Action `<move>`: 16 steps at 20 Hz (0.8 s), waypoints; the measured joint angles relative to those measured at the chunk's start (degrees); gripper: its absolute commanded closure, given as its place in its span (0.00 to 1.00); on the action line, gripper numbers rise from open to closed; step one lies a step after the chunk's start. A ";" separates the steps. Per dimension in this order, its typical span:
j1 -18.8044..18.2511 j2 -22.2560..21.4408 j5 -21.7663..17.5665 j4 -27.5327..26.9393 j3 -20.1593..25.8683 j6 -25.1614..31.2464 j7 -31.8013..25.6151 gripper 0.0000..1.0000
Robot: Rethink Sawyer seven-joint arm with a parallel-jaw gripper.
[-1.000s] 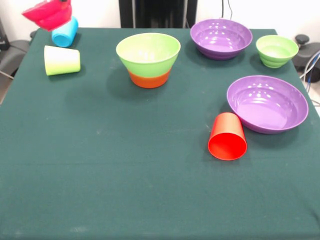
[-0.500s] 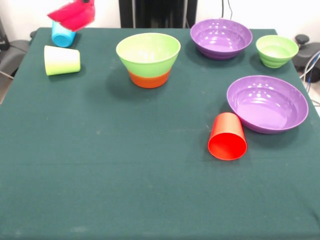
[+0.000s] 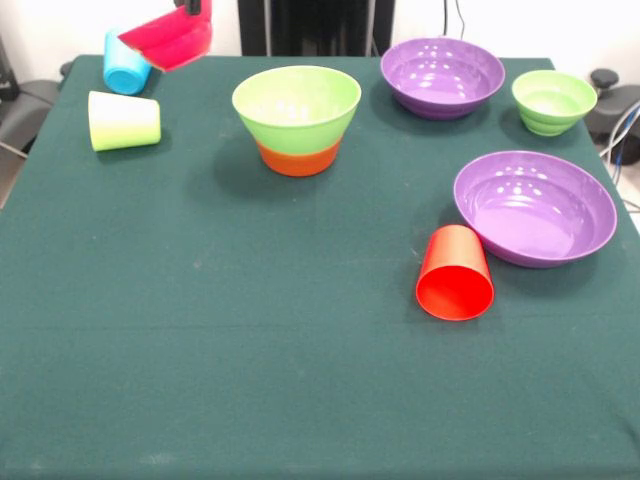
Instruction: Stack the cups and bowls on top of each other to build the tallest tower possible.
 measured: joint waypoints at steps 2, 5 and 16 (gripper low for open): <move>0.44 -0.06 0.43 0.63 -0.14 -0.61 0.84 1.00; 1.03 -0.25 1.22 1.70 -0.25 -1.23 1.80 1.00; 1.33 -1.74 5.82 6.61 0.48 -2.55 3.19 1.00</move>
